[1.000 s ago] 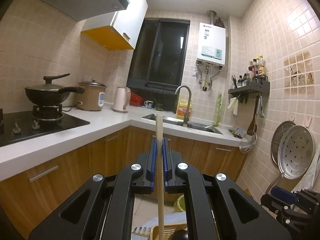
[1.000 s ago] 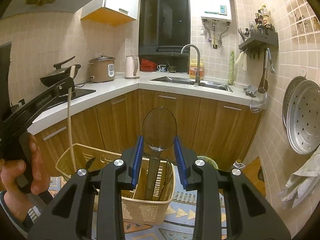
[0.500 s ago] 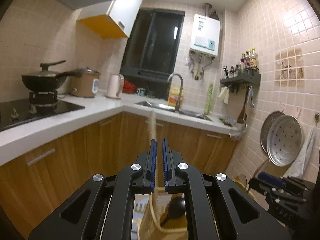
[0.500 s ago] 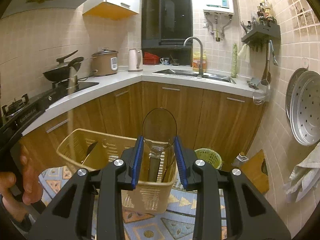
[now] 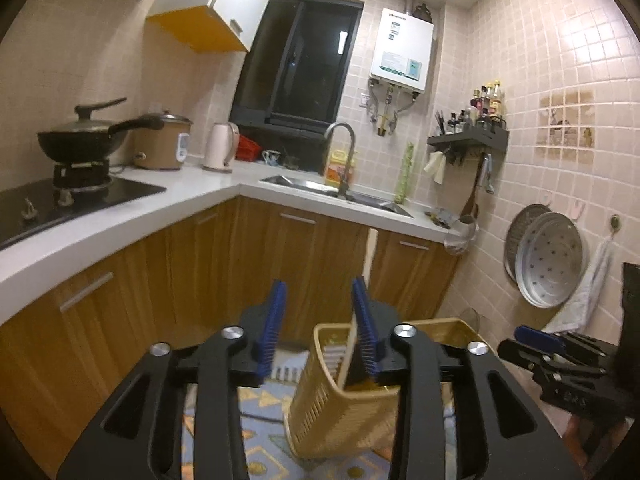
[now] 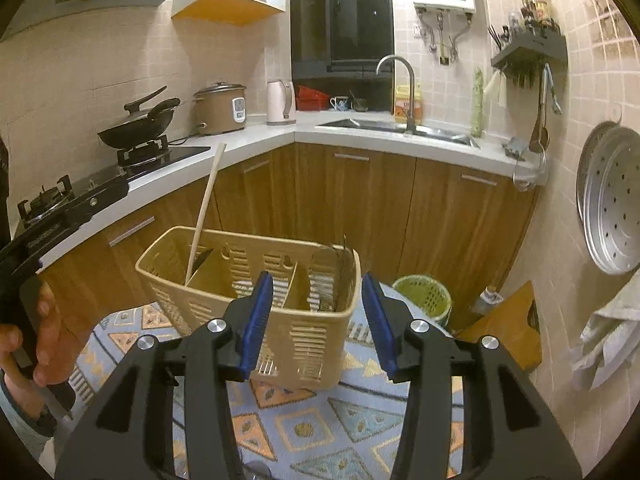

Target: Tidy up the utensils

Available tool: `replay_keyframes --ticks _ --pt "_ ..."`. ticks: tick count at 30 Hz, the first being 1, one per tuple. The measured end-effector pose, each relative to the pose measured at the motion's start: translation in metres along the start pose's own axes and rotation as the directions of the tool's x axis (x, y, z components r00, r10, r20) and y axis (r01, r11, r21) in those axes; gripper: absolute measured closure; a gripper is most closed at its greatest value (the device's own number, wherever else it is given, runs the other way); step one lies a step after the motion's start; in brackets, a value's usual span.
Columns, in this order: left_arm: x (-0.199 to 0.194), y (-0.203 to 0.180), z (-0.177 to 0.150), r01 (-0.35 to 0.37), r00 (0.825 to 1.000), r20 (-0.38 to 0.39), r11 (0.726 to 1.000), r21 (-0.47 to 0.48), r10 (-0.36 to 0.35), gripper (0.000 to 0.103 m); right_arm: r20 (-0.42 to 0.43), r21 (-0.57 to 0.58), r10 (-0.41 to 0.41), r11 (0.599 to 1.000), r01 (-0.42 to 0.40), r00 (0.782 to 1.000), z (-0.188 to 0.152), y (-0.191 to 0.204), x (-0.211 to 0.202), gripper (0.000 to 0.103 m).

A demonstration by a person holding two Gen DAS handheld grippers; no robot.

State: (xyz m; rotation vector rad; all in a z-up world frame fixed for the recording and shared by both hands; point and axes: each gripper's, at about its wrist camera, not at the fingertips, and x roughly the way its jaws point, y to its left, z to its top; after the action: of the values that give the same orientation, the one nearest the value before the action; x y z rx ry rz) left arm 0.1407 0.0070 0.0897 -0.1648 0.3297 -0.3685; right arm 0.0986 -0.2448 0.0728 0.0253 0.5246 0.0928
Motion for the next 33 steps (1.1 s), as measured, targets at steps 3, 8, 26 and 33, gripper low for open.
replay_keyframes --ticks 3,8,26,33 --pt "-0.015 0.002 -0.006 0.002 0.999 -0.045 1.000 0.013 -0.001 0.058 -0.026 0.002 0.001 1.000 -0.001 1.000 -0.006 -0.003 -0.014 0.060" --pt "-0.029 0.011 -0.022 0.034 0.973 -0.224 0.998 -0.057 -0.046 0.057 -0.157 0.019 0.034 0.999 -0.032 0.987 -0.023 -0.005 -0.027 0.060" --pt "-0.030 -0.012 -0.125 0.075 0.779 -0.613 0.990 -0.121 -0.134 0.067 -0.559 0.080 0.157 0.988 -0.135 0.814 -0.127 0.015 0.016 0.060" --pt "-0.033 -0.019 -0.130 0.090 0.758 -0.637 0.990 -0.112 -0.141 0.067 -0.603 0.064 0.143 0.989 -0.131 0.784 -0.138 0.021 0.034 0.060"
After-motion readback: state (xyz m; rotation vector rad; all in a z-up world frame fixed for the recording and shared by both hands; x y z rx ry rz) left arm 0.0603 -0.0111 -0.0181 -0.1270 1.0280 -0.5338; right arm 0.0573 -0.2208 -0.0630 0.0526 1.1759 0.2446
